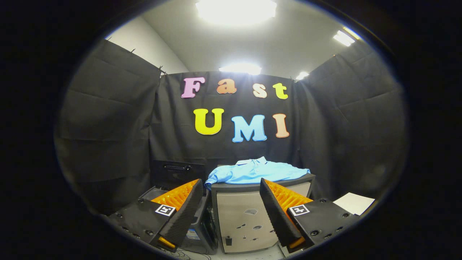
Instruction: Put the clothes into the washing machine and then close the washing machine lid.
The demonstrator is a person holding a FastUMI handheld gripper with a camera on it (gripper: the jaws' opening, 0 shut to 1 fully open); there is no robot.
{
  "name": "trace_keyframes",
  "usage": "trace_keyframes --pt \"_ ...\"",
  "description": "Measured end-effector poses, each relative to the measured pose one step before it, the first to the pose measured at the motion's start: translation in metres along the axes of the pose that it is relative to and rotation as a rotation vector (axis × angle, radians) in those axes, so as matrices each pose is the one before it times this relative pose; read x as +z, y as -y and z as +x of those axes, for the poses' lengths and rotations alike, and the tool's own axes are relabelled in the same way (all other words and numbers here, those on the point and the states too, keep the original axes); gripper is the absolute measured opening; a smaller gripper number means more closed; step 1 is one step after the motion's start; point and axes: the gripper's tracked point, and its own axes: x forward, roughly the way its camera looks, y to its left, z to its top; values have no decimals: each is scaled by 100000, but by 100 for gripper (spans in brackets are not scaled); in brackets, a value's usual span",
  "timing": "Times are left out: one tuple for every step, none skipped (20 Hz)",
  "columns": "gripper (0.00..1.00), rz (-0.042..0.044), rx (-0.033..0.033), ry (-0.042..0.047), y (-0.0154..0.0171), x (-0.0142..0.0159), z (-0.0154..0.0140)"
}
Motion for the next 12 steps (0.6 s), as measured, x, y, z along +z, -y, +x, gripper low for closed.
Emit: trace_keyframes --pt "98 183 -531 397 437 331 428" --pt "98 411 -126 364 248 399 497" --pt "98 262 19 376 236 429 708" --pt "98 -136 -302 88 388 270 793" --pt "98 -198 -403 -67 409 268 718" --pt "98 164 -387 -253 430 143 648" --pt "98 499 -85 190 341 328 640" --pt "98 383 -160 123 296 298 718" --pt "98 167 -233 -380 364 263 755" --pt "98 214 -84 -350 404 -14 769" --pt "98 122 151 -498 296 164 812" --pt "98 -22 -59 -714 355 78 841"
